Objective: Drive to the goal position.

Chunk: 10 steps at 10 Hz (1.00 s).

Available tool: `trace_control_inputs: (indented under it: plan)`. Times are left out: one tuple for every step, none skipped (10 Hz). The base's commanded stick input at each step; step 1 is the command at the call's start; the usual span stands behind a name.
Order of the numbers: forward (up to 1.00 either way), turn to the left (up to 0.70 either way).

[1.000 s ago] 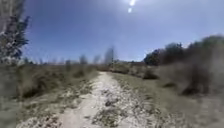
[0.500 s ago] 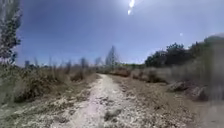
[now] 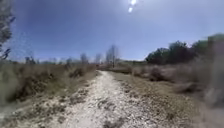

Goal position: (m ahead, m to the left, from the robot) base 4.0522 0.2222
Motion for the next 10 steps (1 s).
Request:
trace_control_inputs:
  plan:
    - [0.7,0.0]
    - [0.7,0.0]
    - [0.7,0.0]
    - [0.7,0.0]
    - [0.7,0.0]
    - [0.7,0.0]
    - [0.7,0.0]
    - [0.7,0.0]
    - [0.7,0.0]
    - [0.7,0.0]
